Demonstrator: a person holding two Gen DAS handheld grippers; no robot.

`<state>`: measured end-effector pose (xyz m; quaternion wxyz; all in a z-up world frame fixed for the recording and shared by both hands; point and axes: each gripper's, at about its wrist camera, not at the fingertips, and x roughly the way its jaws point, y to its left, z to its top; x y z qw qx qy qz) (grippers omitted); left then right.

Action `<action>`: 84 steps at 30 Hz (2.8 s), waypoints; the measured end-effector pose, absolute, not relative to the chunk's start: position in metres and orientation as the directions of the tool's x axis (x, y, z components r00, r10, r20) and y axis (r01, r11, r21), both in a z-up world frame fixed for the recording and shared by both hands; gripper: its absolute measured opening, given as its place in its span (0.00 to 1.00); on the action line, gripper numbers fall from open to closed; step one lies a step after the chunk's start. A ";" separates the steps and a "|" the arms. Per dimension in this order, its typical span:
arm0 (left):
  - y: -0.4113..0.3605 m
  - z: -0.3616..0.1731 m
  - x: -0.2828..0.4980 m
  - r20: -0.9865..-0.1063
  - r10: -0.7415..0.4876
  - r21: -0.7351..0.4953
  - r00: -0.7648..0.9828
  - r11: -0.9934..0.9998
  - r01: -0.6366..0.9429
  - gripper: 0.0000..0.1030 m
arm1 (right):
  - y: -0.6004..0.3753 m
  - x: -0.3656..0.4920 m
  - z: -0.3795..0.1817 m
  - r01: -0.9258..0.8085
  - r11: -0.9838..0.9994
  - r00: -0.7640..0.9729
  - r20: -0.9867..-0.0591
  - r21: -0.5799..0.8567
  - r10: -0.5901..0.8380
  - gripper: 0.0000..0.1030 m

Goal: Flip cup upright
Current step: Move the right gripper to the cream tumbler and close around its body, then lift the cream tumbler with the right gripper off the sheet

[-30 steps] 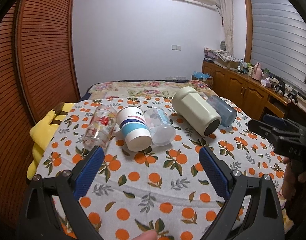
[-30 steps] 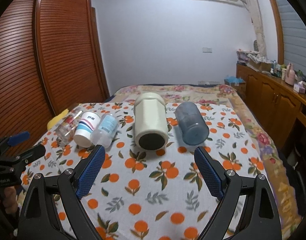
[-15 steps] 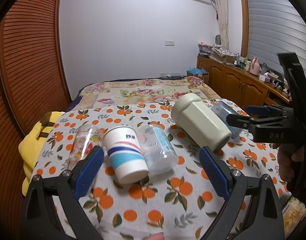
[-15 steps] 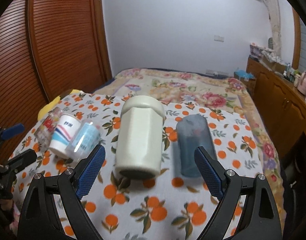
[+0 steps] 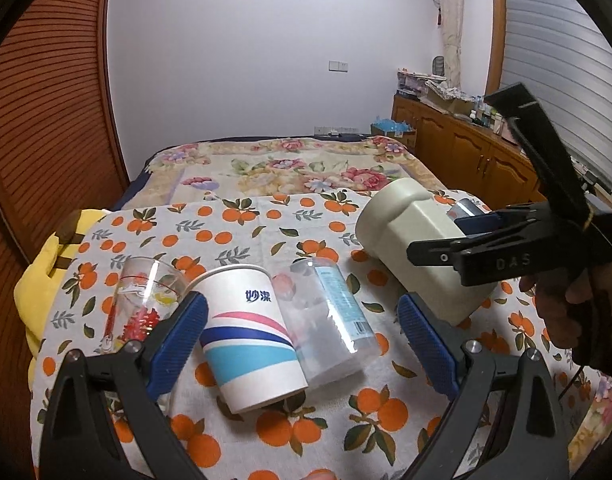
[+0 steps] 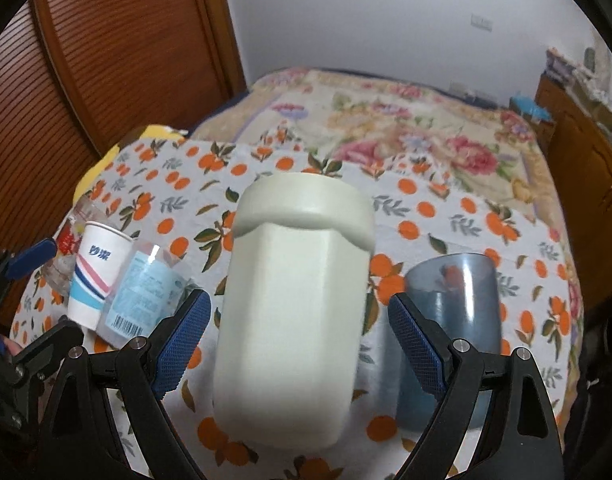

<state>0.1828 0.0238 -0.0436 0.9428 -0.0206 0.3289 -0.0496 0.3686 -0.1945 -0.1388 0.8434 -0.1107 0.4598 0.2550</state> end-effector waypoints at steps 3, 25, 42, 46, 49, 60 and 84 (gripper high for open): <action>0.025 -0.046 0.187 -0.631 -0.098 -0.062 0.770 0.995 0.076 0.94 | -0.190 0.377 -0.145 -0.537 0.842 0.409 -0.858 0.049 0.311 0.89; 0.037 -0.044 0.164 -0.632 -0.081 -0.073 0.771 0.996 0.045 0.94 | -0.179 0.367 -0.153 -0.572 0.820 0.381 -0.895 -0.029 0.234 0.77; 0.024 -0.022 0.092 -0.578 -0.082 -0.069 0.812 0.996 0.051 0.94 | -0.199 0.254 -0.129 -0.606 0.794 0.369 -0.864 0.055 0.342 0.77; 0.021 -0.023 0.078 -0.578 -0.072 -0.059 0.813 0.997 0.047 0.94 | -0.200 0.231 -0.135 -0.605 0.793 0.361 -0.862 0.073 0.356 0.77; 0.021 -0.025 0.072 -0.585 -0.072 -0.062 0.808 0.997 0.044 0.94 | -0.201 0.219 -0.141 -0.608 0.788 0.347 -0.862 0.093 0.370 0.77; 0.024 -0.043 0.070 -0.625 -0.066 -0.078 0.778 0.997 0.022 0.94 | -0.186 0.205 -0.165 -0.609 0.785 0.312 -0.876 0.112 0.368 0.77; 0.004 -0.024 0.080 -0.638 -0.117 -0.116 0.761 0.992 0.056 0.94 | -0.234 0.167 -0.116 -0.586 0.809 0.469 -0.793 0.050 0.389 0.84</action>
